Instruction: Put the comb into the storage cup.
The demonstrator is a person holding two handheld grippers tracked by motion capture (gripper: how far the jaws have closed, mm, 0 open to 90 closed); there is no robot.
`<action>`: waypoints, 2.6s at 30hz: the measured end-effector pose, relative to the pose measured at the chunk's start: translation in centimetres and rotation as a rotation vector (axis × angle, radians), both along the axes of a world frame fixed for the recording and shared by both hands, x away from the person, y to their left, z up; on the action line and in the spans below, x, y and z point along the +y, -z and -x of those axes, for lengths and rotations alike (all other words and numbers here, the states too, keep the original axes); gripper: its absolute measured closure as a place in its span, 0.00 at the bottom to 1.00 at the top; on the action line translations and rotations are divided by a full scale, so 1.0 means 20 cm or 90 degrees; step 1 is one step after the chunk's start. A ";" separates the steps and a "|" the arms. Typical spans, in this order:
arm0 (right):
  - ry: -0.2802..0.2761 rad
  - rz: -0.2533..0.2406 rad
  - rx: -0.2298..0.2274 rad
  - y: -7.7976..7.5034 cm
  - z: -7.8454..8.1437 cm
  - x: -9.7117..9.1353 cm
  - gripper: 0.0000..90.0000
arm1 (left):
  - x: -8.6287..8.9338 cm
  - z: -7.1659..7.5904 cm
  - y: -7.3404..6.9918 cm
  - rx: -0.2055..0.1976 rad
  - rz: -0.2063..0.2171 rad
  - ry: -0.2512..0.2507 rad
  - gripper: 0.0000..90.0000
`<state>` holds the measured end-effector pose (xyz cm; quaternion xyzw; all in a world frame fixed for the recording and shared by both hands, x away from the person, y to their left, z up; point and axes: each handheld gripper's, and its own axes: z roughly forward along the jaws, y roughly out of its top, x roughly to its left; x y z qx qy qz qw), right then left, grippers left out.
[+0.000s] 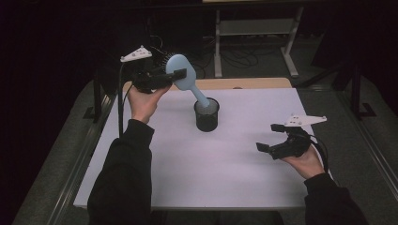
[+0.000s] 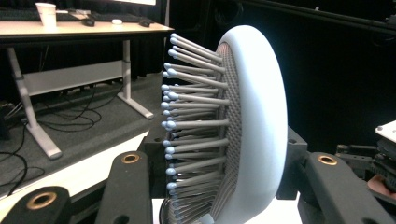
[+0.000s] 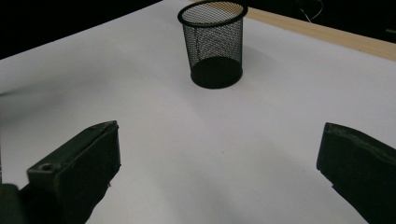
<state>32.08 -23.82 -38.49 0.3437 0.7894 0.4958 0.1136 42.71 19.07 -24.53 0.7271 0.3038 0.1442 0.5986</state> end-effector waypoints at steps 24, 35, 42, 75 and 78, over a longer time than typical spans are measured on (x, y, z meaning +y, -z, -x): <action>0.037 0.004 0.001 0.12 0.11 -0.12 0.00 | -0.09 -0.08 0.10 0.013 -0.010 -0.008 0.58; 0.052 -0.011 -0.004 0.14 0.14 -0.18 0.00 | -0.13 -0.10 0.15 0.017 -0.028 -0.010 0.58; 0.060 -0.016 -0.007 0.15 0.15 -0.21 0.00 | -0.15 -0.12 0.19 0.025 -0.034 -0.012 0.58; 0.072 -0.015 -0.008 0.19 0.20 -0.25 0.00 | -0.18 -0.17 0.38 0.068 -0.035 -0.010 0.58; 0.071 -0.014 -0.008 0.19 0.20 -0.24 0.00 | -0.18 -0.17 0.39 0.071 -0.027 -0.010 0.58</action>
